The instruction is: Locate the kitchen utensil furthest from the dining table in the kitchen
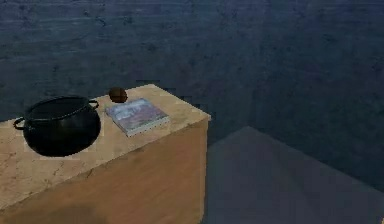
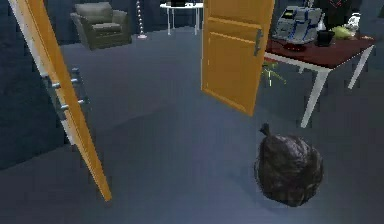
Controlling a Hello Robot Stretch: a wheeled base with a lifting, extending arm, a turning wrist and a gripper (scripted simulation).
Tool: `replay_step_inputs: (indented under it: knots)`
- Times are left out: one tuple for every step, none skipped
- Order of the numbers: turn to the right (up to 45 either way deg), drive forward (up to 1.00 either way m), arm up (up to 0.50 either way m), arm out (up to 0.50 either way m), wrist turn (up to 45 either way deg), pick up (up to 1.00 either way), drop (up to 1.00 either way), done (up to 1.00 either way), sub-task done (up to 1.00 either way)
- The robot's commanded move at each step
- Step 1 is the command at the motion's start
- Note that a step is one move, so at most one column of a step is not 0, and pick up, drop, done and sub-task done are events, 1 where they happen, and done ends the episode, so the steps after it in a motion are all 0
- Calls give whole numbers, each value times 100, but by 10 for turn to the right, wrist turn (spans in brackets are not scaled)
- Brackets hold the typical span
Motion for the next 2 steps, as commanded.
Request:
replay_step_inputs:
  knots:
    - [-330,0,0,0,0,0,0,0,0]
    - [0,0,0,0,0,0,0,100,0]
